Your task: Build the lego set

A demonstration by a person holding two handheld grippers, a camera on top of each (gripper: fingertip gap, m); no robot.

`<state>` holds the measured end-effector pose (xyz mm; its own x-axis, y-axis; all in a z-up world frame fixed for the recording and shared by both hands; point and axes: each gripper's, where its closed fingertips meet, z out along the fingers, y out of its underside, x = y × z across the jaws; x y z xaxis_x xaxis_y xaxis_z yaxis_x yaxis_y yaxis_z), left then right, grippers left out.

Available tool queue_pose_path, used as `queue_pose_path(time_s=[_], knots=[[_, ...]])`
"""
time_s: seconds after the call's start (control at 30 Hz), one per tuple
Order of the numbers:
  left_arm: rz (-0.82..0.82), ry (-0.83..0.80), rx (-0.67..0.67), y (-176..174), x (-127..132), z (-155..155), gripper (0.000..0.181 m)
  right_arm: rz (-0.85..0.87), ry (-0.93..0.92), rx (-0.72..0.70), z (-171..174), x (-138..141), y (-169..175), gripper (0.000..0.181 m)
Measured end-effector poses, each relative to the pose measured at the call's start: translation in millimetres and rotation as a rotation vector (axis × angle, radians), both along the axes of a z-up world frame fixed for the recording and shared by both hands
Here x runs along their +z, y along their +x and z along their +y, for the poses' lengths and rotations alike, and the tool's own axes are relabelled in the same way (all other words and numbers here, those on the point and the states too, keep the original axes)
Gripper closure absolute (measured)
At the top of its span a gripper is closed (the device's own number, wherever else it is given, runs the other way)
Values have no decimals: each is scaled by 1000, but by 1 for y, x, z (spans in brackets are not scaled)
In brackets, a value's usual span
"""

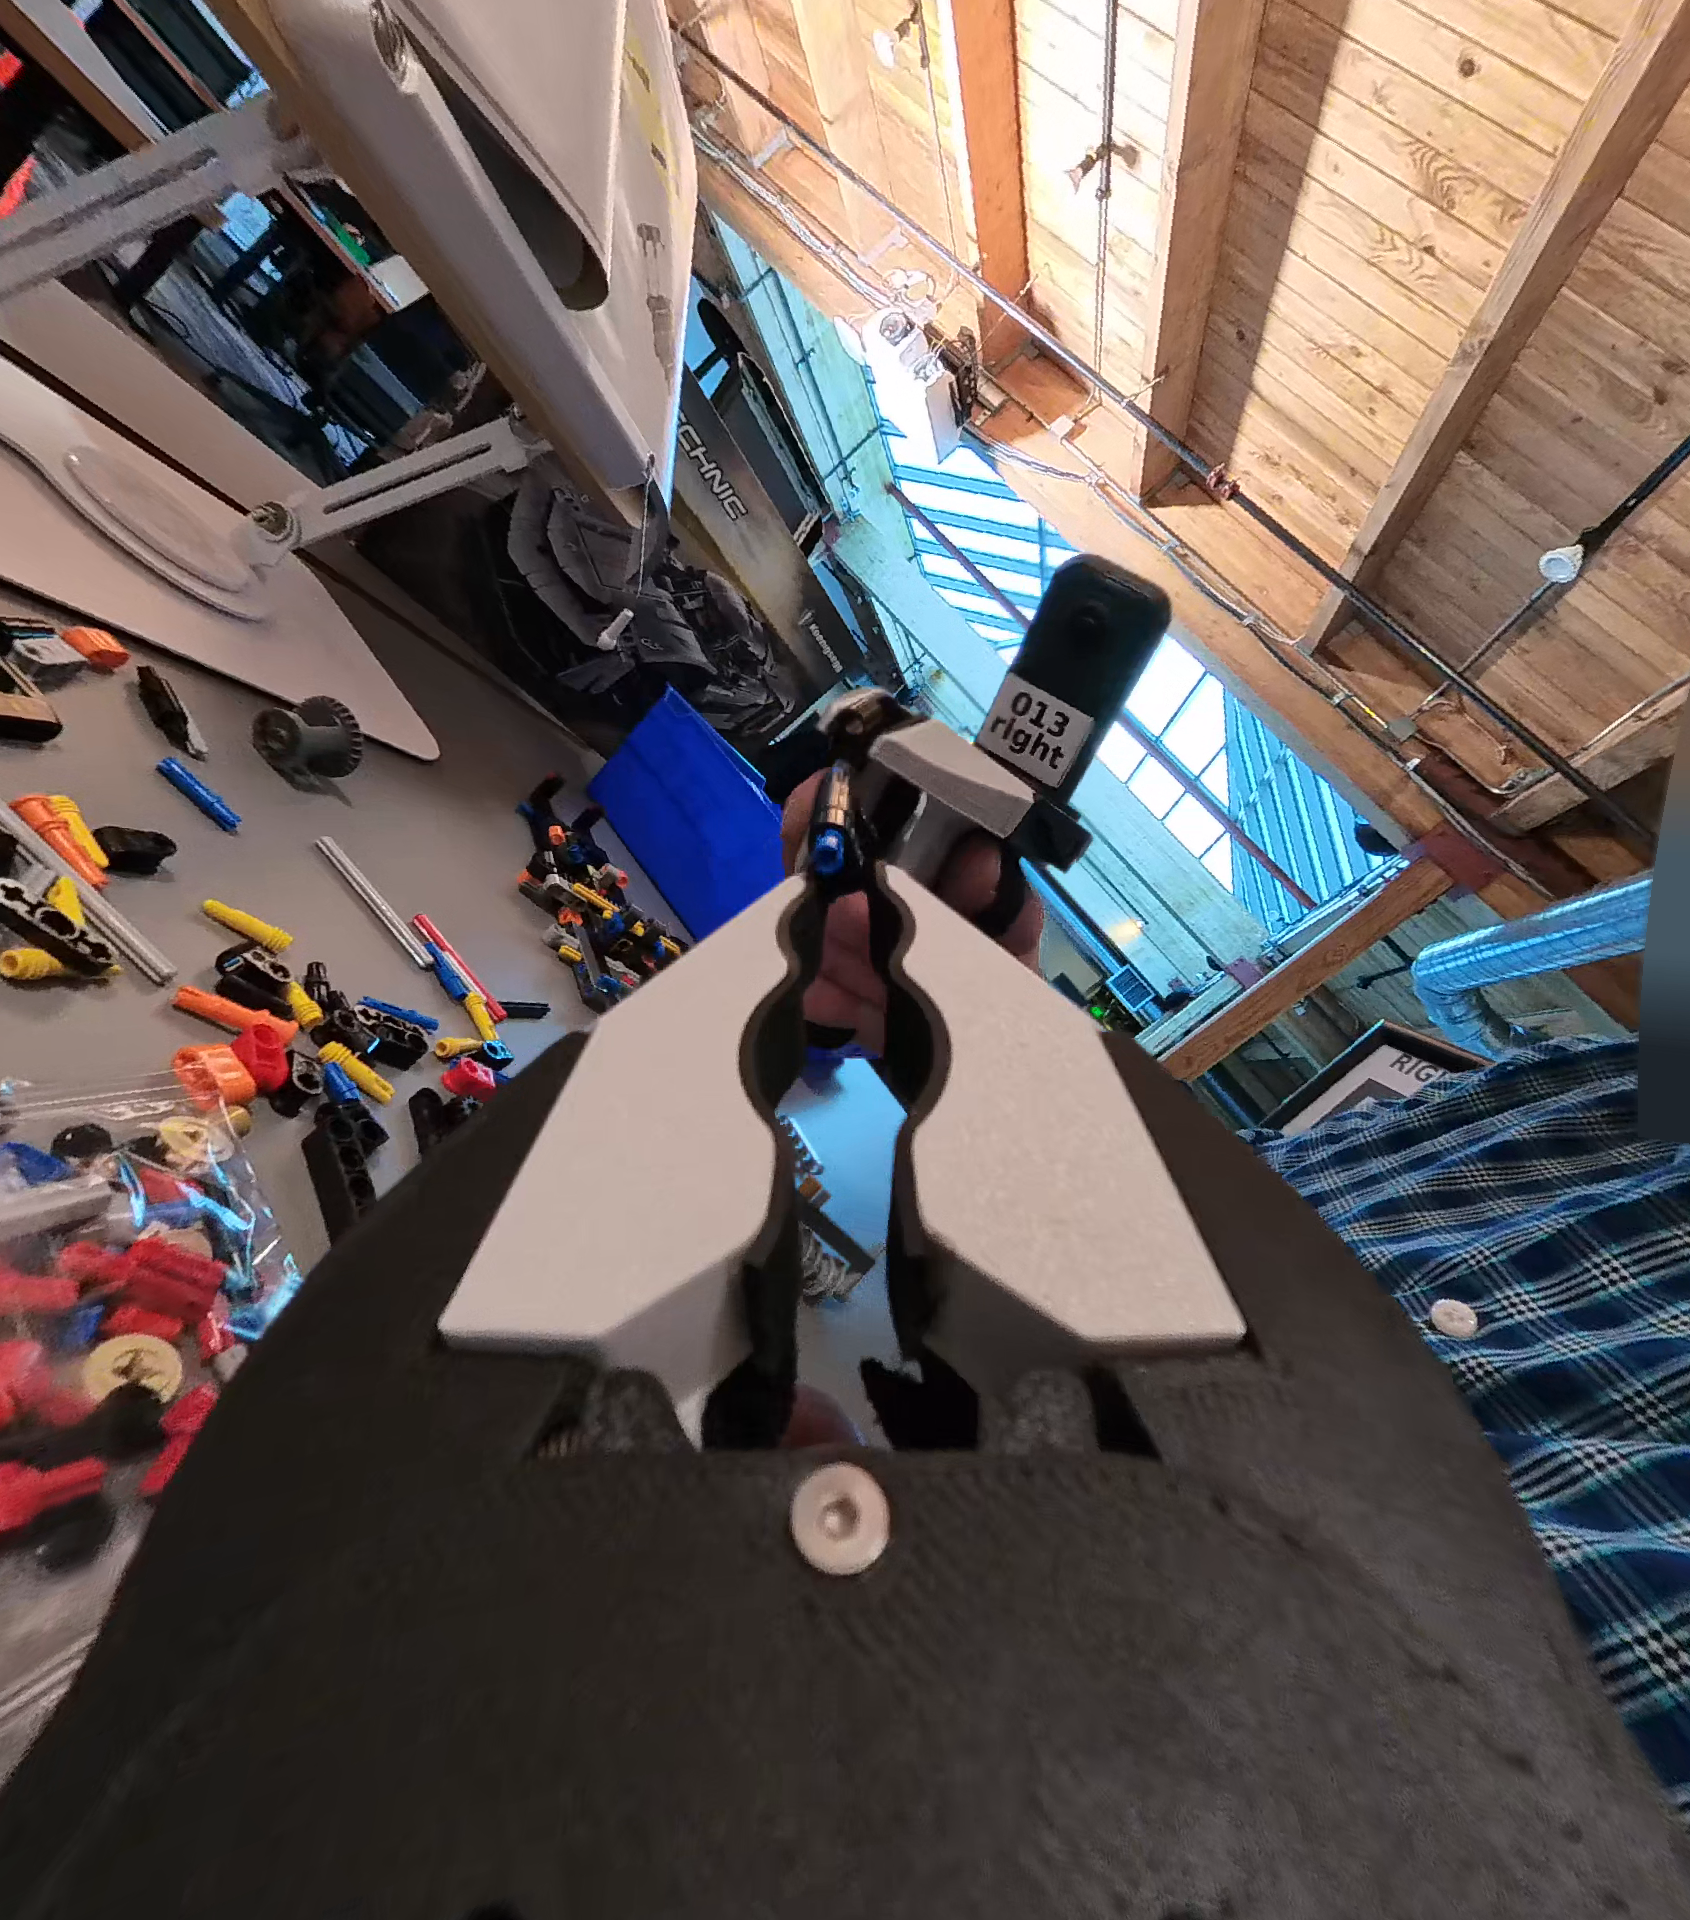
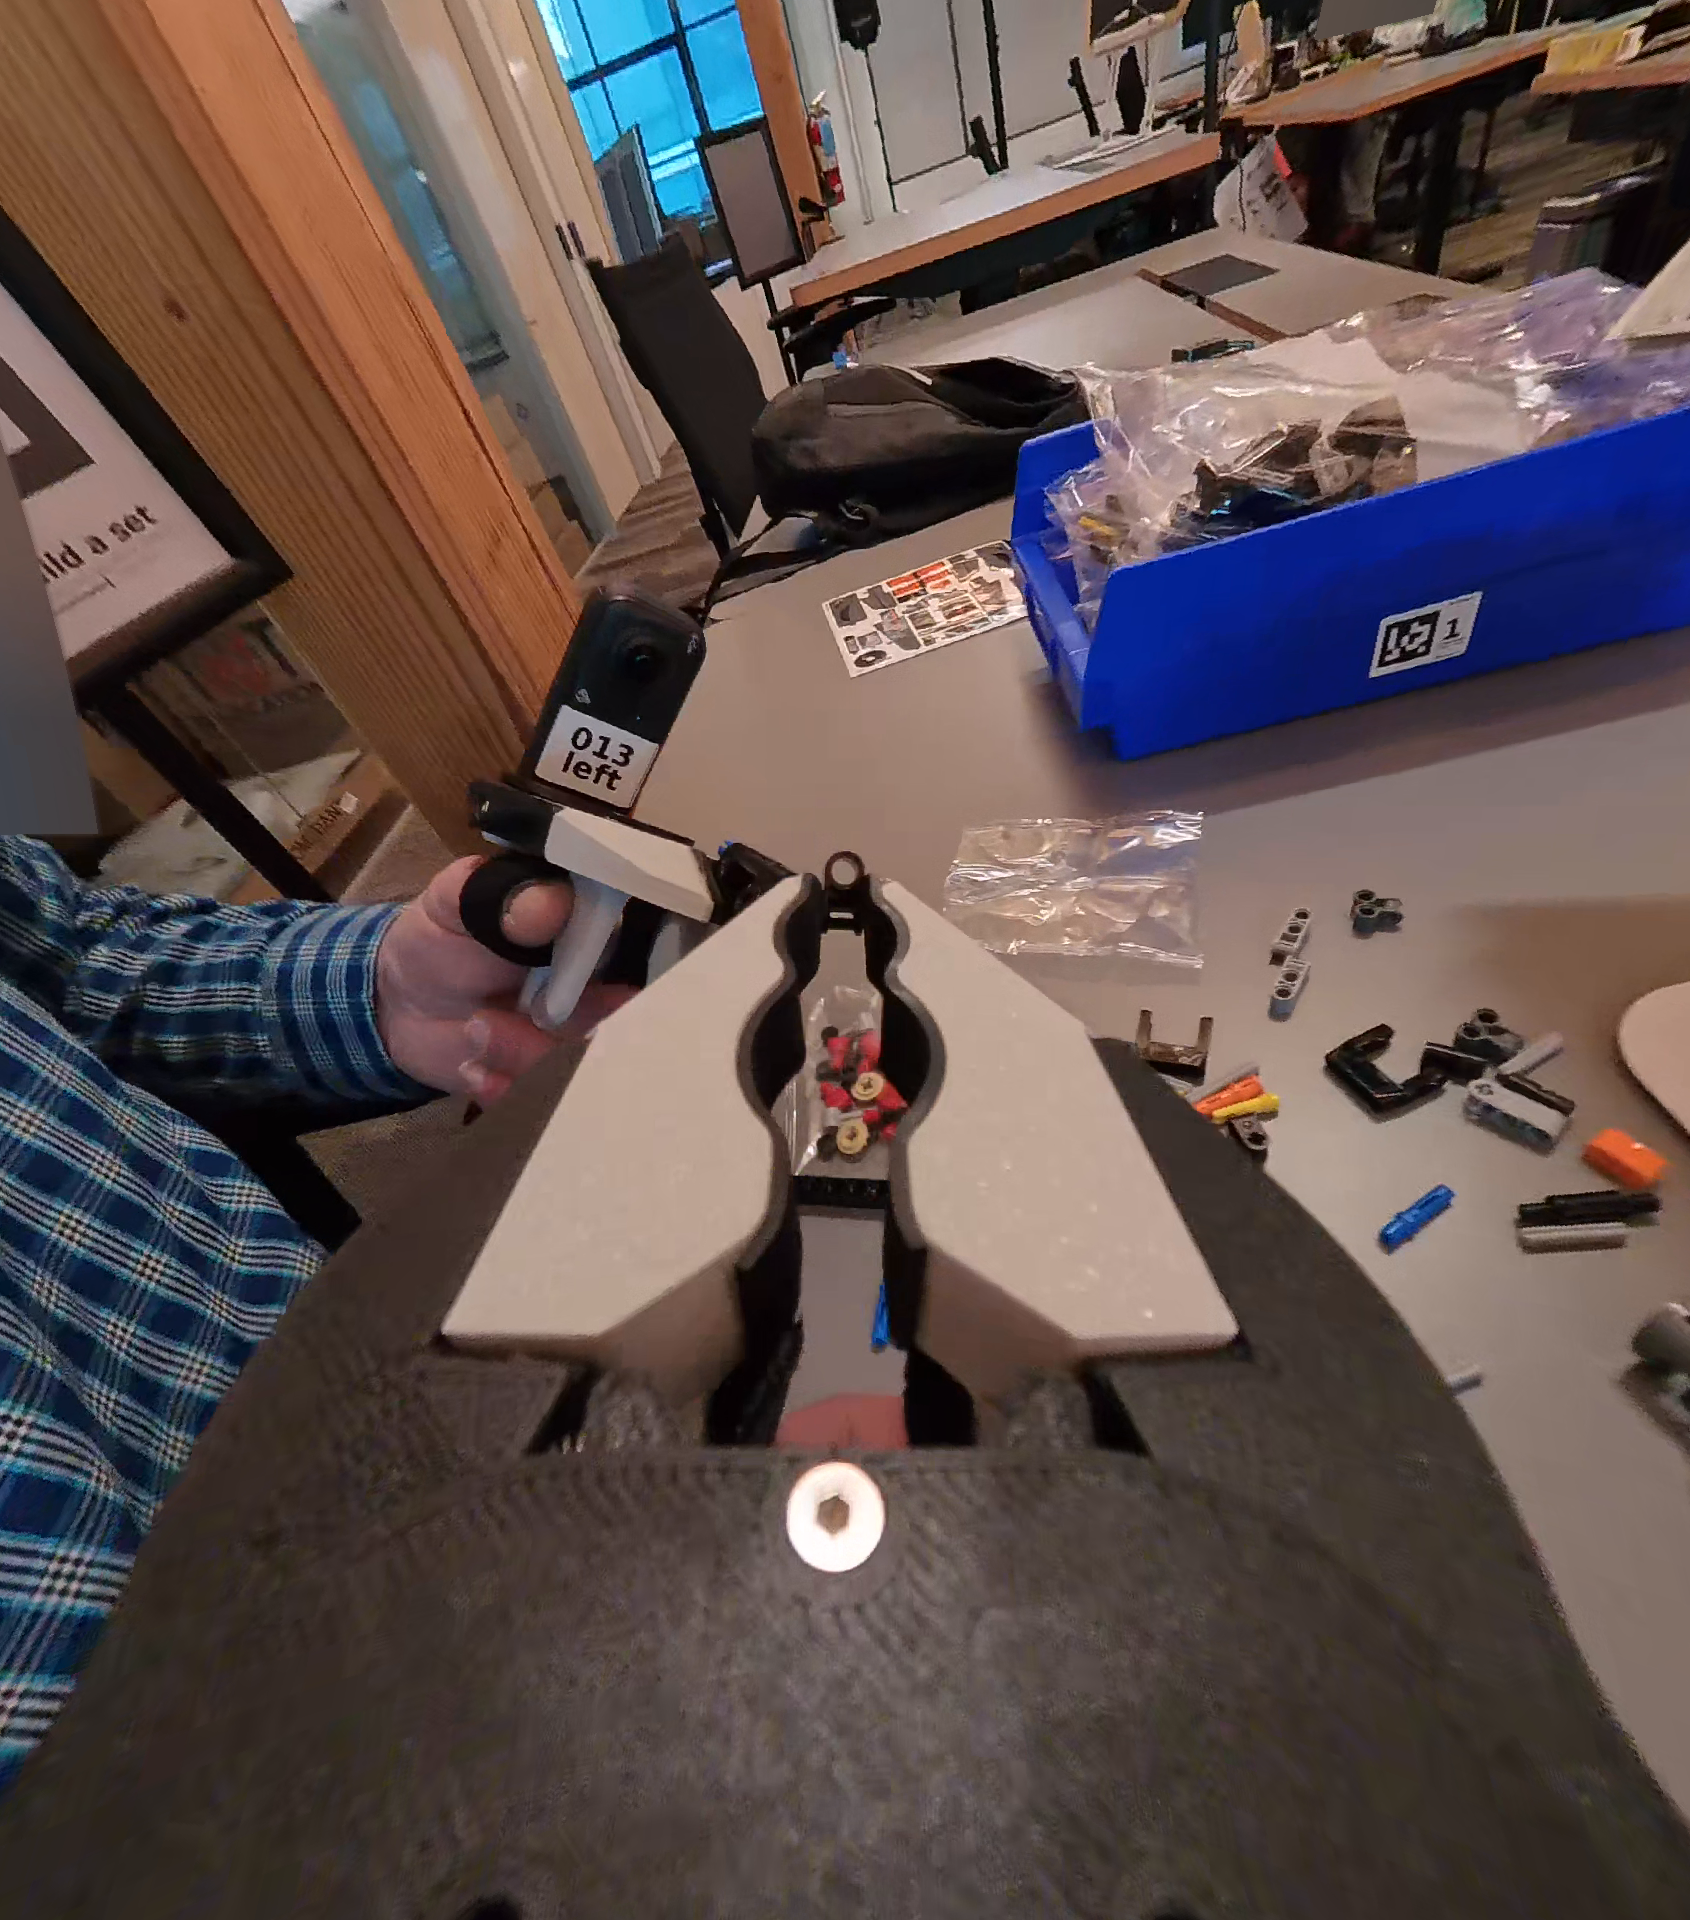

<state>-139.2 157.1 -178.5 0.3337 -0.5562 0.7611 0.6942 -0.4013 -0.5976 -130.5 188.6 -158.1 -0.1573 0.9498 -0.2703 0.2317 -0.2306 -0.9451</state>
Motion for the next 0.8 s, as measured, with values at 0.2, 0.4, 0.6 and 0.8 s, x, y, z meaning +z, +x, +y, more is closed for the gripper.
queue_pose_path(time_s=[0.2,0.4,0.6,0.8], knots=[[-27,-1,-13,6,2,1,176,-5,56,-16,3,4,7,176],[-39,-2,-18,9,2,2,176,-15,73,-26,2,1,11,176],[-51,-11,-15,9,1,3,176,-6,60,-33,2,2,13,177],[-54,-17,-14,9,0,3,176,-6,50,-49,4,1,14,176]])
